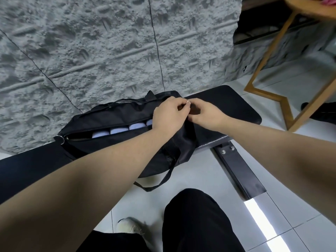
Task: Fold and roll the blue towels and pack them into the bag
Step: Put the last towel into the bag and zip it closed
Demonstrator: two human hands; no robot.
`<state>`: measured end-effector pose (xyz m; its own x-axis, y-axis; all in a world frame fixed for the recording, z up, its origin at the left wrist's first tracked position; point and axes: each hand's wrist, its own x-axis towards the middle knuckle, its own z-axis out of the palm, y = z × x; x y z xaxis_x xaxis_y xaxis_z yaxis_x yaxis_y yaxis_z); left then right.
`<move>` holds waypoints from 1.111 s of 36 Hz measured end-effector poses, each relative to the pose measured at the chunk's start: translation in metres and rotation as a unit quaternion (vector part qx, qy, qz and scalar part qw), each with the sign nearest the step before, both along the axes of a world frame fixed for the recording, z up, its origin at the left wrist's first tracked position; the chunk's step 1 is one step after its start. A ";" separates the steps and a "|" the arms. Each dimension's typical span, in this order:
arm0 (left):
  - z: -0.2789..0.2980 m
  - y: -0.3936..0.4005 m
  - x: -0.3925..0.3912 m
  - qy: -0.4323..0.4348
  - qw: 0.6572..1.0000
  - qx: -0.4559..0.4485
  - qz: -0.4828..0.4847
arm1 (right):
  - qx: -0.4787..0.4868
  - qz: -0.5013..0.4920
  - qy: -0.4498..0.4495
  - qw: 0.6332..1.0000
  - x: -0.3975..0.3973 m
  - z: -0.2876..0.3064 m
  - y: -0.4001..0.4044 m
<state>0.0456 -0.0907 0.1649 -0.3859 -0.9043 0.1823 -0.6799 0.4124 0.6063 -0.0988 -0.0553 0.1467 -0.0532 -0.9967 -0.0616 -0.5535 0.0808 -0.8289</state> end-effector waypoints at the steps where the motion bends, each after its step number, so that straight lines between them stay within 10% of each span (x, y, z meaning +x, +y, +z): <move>1: -0.001 0.001 0.000 -0.006 1.000 -0.010 -0.004 | -0.010 0.000 0.002 1.000 0.001 0.000 0.000; 17: -0.004 -0.009 0.058 0.020 0.982 -0.054 0.180 | 0.028 -0.042 0.207 0.977 -0.016 0.003 0.003; 26: 0.003 -0.010 0.084 0.115 0.988 -0.040 0.097 | -0.138 0.026 0.347 0.927 0.035 0.024 -0.006; 40: -0.003 -0.008 0.127 0.086 0.967 -0.067 0.228 | -0.091 0.079 0.353 0.928 0.058 0.026 -0.023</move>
<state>0.1727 -0.0988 0.1620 0.0943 -0.9371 0.3362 -0.7041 0.1759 0.6879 -0.0405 -0.0786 0.1723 0.1308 -0.9859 0.1040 -0.9565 -0.1531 -0.2482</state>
